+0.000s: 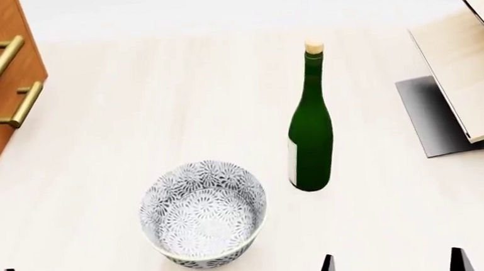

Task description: Put the wine bottle on the wine rack.

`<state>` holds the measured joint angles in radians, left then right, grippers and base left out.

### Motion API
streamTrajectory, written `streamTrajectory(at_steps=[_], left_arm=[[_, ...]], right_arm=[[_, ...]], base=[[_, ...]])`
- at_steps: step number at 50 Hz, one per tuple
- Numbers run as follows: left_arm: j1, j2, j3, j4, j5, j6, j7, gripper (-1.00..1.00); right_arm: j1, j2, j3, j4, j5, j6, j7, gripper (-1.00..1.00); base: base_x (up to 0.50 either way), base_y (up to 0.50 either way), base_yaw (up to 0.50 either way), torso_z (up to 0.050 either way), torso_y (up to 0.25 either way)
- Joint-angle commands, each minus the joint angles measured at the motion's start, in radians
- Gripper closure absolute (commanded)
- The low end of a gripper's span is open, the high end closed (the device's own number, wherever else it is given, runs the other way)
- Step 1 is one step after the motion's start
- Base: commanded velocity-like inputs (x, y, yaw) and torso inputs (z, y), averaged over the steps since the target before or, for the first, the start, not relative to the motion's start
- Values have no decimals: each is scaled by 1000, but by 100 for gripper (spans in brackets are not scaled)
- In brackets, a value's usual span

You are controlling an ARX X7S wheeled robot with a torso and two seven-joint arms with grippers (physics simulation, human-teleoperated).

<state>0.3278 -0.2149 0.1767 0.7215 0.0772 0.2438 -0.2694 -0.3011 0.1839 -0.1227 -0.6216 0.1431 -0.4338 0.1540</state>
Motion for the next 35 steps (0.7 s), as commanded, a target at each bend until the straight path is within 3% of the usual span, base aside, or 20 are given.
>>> streamTrajectory(at_steps=[1, 35], left_arm=[[-4, -7, 9, -1, 1, -5, -6, -100], [-3, -24, 28, -5, 16, 1, -31, -100]], right_arm=[[5, 8, -7, 4, -1, 5, 10, -100], [5, 28, -23, 8, -4, -3, 35, -100]], base=[[125, 0, 0, 0, 0], [129, 0, 0, 0, 0]])
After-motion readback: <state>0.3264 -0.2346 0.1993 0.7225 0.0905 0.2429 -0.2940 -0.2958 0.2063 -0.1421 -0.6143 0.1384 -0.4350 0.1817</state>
